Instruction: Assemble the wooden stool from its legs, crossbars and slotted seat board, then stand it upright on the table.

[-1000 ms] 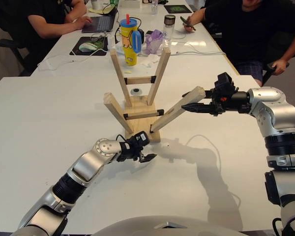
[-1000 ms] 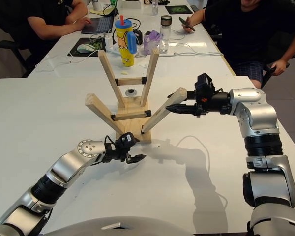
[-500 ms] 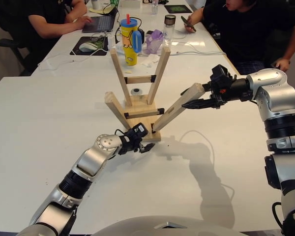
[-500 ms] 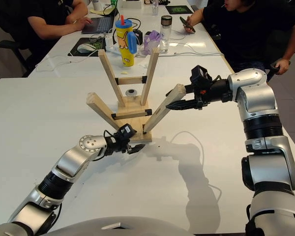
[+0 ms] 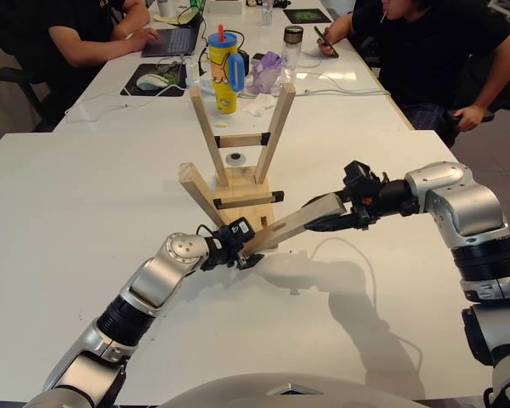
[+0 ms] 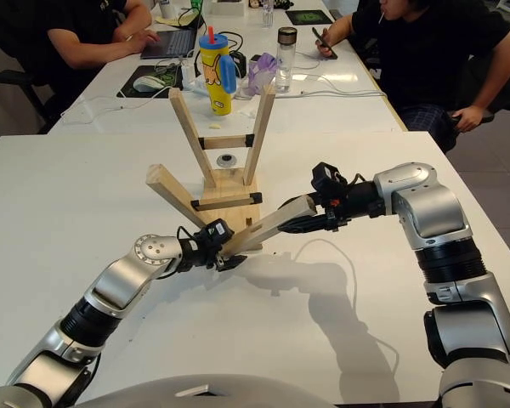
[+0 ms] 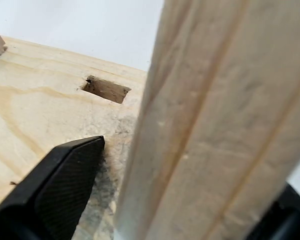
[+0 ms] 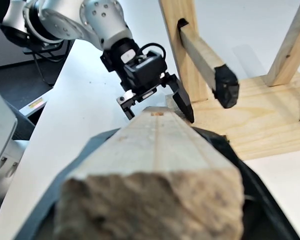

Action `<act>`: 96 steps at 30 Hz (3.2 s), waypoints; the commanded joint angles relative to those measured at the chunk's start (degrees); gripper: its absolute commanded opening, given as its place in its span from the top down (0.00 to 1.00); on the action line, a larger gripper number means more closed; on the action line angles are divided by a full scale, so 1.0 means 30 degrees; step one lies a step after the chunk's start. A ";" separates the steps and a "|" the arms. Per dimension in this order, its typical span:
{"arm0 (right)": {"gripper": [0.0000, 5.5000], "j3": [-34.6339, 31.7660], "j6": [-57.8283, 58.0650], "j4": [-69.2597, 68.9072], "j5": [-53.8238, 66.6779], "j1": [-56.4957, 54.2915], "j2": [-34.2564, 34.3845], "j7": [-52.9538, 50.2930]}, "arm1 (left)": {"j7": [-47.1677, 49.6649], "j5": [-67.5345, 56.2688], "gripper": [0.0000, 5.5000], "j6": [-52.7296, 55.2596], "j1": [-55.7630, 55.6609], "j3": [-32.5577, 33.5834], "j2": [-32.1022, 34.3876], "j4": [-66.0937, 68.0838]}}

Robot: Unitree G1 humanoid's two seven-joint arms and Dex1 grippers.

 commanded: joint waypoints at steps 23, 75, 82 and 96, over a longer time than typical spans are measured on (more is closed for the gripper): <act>0.63 0.3528 -0.3318 0.5498 -0.3591 -0.6707 -0.1713 0.2384 | -0.0869 -0.0582 0.32 0.0875 0.2807 -0.0208 0.1299 0.0139; 0.63 0.3474 0.6342 -0.5224 -0.0777 -0.3126 0.4370 -0.2849 | -0.0459 -0.0402 0.32 -0.0033 0.2954 -0.0184 -0.0016 0.2035; 0.63 0.4835 0.2516 -0.3107 -0.2984 -0.3003 0.4699 -0.3013 | -0.0530 -0.0350 0.32 -0.0120 0.2917 -0.0322 -0.0021 0.2174; 0.63 0.4959 0.1601 -0.1345 -0.3333 -0.2681 0.4313 -0.3969 | 0.7009 0.1935 0.32 -0.7210 0.8548 0.4575 -0.1623 -0.3720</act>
